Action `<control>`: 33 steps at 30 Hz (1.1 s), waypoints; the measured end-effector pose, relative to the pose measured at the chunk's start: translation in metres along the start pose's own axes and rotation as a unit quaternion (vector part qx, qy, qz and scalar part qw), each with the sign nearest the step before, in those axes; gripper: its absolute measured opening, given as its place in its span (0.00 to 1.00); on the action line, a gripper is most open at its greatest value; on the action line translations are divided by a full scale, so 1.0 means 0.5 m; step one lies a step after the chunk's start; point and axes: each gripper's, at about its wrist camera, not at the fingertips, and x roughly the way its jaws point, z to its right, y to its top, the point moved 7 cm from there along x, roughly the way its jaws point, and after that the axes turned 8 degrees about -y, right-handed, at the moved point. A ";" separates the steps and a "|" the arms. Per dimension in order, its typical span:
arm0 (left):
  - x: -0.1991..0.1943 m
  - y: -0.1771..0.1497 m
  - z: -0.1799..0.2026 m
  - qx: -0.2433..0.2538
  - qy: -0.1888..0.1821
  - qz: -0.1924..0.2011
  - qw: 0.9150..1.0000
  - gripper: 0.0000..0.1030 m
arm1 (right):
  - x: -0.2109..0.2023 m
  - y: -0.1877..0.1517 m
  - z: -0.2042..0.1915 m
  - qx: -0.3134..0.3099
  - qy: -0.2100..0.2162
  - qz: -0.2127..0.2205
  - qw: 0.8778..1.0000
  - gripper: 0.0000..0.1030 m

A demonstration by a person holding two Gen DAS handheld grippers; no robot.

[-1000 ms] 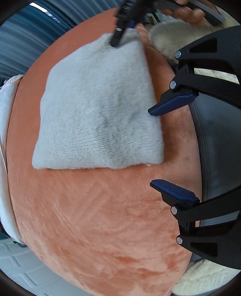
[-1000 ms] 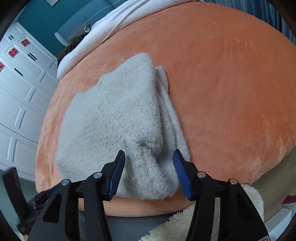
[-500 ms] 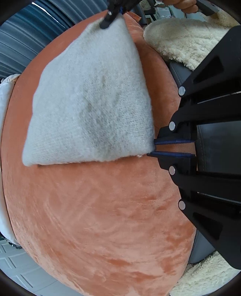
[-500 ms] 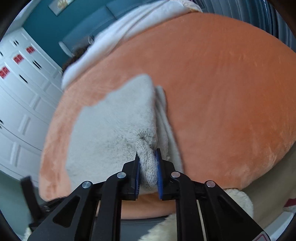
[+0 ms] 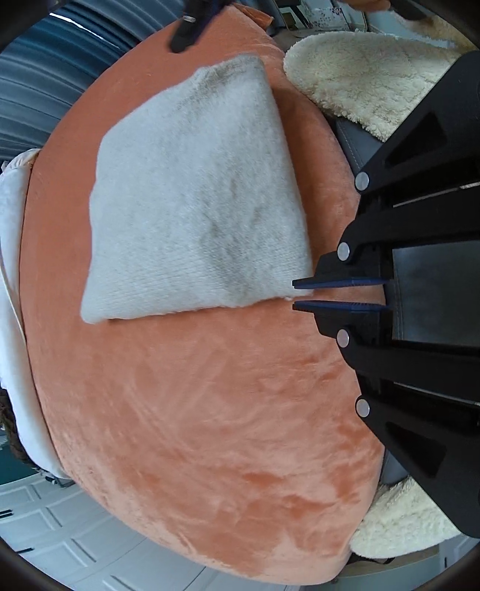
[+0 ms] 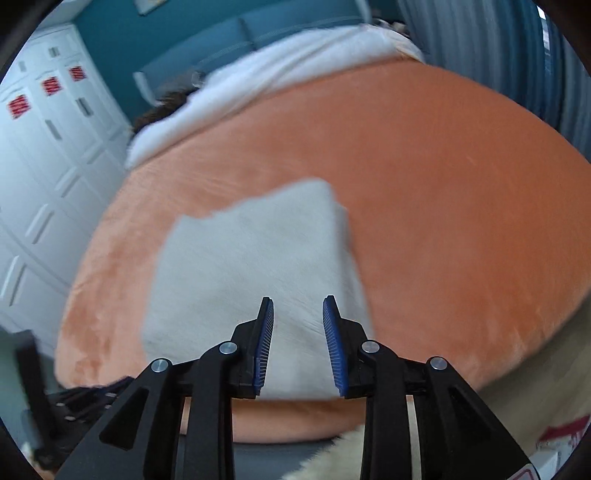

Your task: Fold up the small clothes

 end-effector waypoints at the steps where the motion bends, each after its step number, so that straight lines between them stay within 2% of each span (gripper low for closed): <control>1: -0.001 0.004 0.000 0.000 0.001 0.001 1.000 0.07 | -0.008 0.016 -0.037 -0.014 0.020 0.006 1.000 0.27; 3: -0.006 0.005 0.002 -0.008 0.007 0.000 1.000 0.08 | -0.003 0.030 -0.112 -0.039 0.065 -0.001 0.997 0.27; 5: -0.013 0.002 -0.006 -0.014 0.015 -0.002 1.000 0.09 | 0.031 0.020 -0.164 -0.059 0.094 -0.029 0.993 0.27; 6: -0.009 0.002 -0.024 -0.017 0.020 -0.003 1.000 0.09 | 0.064 0.002 -0.190 -0.069 0.101 -0.051 0.991 0.27; 8: -0.008 -0.004 -0.047 -0.023 0.033 -0.006 0.999 0.09 | 0.150 -0.066 -0.227 -0.088 0.108 -0.123 0.983 0.27; 9: -0.007 -0.010 -0.060 -0.028 0.038 -0.008 0.999 0.09 | 0.204 -0.118 -0.237 -0.100 0.094 -0.166 0.976 0.27; 10: -0.003 -0.013 -0.076 -0.034 0.040 -0.012 0.999 0.12 | 0.229 -0.147 -0.242 -0.109 0.094 -0.172 0.975 0.27; 12: 0.000 -0.017 -0.095 -0.045 0.038 -0.018 0.998 0.15 | 0.208 -0.150 -0.243 -0.123 0.098 -0.150 0.976 0.26; 13: -0.001 -0.015 -0.099 -0.048 0.036 -0.016 0.998 0.20 | 0.193 -0.140 -0.239 -0.119 0.102 -0.152 0.976 0.26; 15: -0.003 0.002 -0.099 -0.051 0.020 -0.005 0.999 0.35 | 0.148 -0.101 -0.202 -0.088 0.108 -0.124 0.982 0.26; 17: -0.005 0.028 -0.087 -0.056 -0.005 0.017 0.998 0.60 | 0.112 -0.050 -0.124 -0.050 0.067 -0.075 0.994 0.42; 18: -0.002 0.044 -0.079 -0.061 -0.018 0.028 0.998 0.67 | 0.103 -0.031 -0.083 -0.029 0.044 -0.055 0.997 0.63; 19: 0.003 0.058 -0.072 -0.065 -0.032 0.035 0.997 0.76 | 0.096 -0.013 -0.036 -0.003 0.020 -0.038 0.999 0.72; 20: 0.015 0.075 -0.059 -0.068 -0.051 0.043 0.995 0.80 | 0.093 -0.005 -0.004 0.012 0.011 -0.036 0.999 0.72; 22: 0.040 0.099 -0.042 -0.075 -0.074 0.049 0.993 0.84 | 0.117 -0.003 0.059 0.054 0.000 -0.058 0.997 0.72; 24: 0.078 0.118 -0.031 -0.084 -0.086 0.045 0.992 0.84 | 0.146 -0.008 0.095 0.081 0.007 -0.079 0.994 0.73; 29: 0.138 0.140 -0.028 -0.126 -0.108 0.037 0.985 0.94 | 0.226 -0.046 0.107 0.095 0.020 -0.126 0.987 0.80; 30: 0.147 0.143 -0.030 -0.132 -0.112 0.035 0.984 0.95 | 0.242 -0.056 0.104 0.103 0.029 -0.134 0.985 0.85; 31: 0.155 0.144 -0.031 -0.139 -0.119 0.034 0.982 0.96 | 0.255 -0.062 0.103 0.108 0.033 -0.134 0.985 0.91; 33: 0.174 0.141 -0.033 -0.160 -0.144 0.026 0.976 0.96 | 0.267 -0.063 0.089 0.102 0.033 -0.124 0.987 0.95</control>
